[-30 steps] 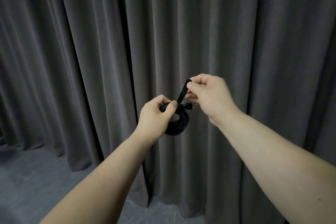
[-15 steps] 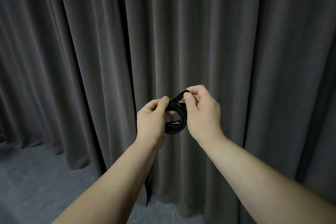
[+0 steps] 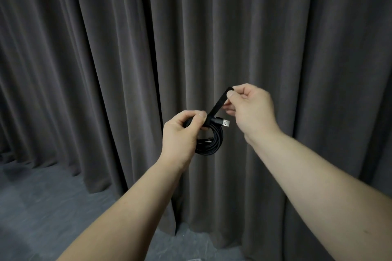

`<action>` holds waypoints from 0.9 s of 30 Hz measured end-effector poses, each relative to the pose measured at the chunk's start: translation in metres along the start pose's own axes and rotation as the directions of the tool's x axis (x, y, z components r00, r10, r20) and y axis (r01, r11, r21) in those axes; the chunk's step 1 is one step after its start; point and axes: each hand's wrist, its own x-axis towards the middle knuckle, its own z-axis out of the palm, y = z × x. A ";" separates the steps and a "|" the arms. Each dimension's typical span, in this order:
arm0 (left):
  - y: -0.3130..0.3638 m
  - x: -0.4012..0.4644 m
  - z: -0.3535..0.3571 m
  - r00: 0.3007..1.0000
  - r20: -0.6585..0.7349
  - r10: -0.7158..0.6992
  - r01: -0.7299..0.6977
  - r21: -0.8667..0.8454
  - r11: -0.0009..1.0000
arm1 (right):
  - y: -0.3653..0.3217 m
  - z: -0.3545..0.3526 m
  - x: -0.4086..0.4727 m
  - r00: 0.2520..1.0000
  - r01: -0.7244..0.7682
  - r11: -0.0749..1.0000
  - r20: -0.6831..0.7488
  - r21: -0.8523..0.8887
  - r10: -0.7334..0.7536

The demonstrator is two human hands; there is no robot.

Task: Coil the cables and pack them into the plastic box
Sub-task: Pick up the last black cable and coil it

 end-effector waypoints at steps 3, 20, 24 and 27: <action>0.005 0.009 0.002 0.999 -0.028 0.020 -0.020 0.026 0.999 | -0.011 0.001 -0.007 0.992 0.122 0.991 0.024 -0.055 -0.121; 0.014 0.019 0.008 0.992 0.021 -0.125 0.127 -0.187 0.974 | 0.016 -0.010 -0.019 0.668 0.744 0.554 0.388 -0.374 -0.635; 0.014 0.022 0.005 0.995 -0.008 -0.104 0.102 -0.149 0.984 | 0.012 -0.013 -0.018 0.751 0.652 0.692 0.391 -0.309 -0.533; 0.013 0.020 0.006 0.998 -0.014 -0.064 0.062 -0.116 0.991 | 0.002 -0.011 -0.015 0.888 0.394 0.909 0.310 -0.138 -0.338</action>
